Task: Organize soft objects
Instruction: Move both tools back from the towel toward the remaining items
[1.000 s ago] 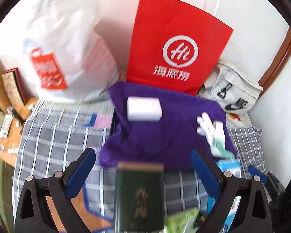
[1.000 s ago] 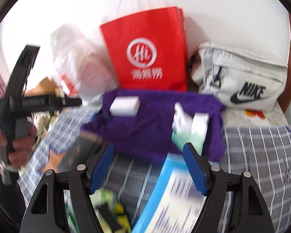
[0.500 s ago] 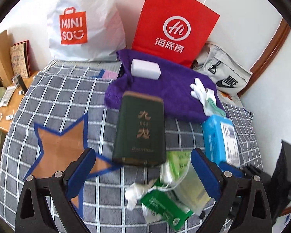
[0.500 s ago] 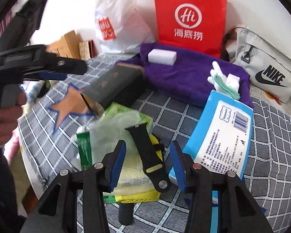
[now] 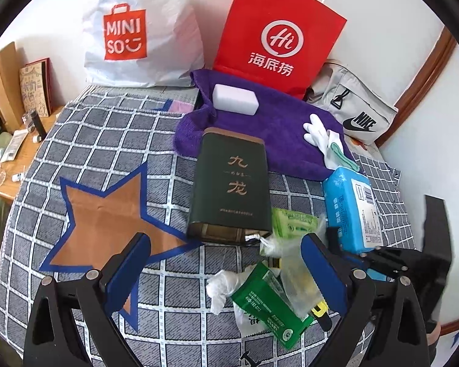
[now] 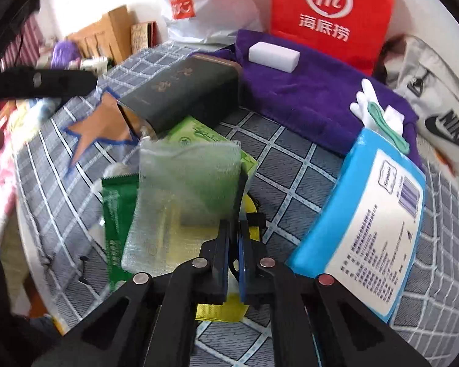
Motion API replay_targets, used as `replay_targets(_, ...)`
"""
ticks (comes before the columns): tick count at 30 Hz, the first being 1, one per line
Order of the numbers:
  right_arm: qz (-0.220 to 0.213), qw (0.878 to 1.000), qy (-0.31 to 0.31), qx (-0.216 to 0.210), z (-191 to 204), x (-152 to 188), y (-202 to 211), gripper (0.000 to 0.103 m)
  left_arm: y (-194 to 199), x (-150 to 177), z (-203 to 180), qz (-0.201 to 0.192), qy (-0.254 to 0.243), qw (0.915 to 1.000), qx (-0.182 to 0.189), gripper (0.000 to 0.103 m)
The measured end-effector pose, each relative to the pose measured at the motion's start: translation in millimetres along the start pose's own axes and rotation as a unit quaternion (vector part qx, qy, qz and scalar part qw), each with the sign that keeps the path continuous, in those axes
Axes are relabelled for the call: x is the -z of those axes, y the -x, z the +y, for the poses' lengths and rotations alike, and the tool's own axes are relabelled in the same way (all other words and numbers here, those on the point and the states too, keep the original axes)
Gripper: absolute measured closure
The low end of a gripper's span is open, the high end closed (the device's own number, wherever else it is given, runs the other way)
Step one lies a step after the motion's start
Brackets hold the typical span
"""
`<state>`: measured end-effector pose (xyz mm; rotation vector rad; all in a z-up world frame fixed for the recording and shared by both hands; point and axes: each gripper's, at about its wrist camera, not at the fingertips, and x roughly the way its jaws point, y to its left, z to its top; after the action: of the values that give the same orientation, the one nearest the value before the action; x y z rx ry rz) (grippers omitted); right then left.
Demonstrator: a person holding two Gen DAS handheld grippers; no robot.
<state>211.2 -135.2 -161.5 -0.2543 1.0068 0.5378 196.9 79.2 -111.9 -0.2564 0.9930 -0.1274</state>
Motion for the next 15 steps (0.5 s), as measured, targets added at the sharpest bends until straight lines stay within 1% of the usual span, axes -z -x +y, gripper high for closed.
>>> replay_targets(6,-0.041,0.998,-0.033,-0.018,-4.3,9.9,29.7,0.099,3.0,8.9,3.3,0.004,0.007,1.0000,-0.006,0.004)
replay_targets(11,-0.074,0.995,-0.057,-0.015,-5.5,25.3,53.3,0.099,4.6,21.8,1.7,0.011,0.006,0.9998,-0.017,0.004)
replay_targets(15,-0.089,0.993,-0.070,-0.015,-4.7,42.2,68.5,0.099,2.4,33.4,1.1,0.019,0.007,0.9995,-0.025,0.004)
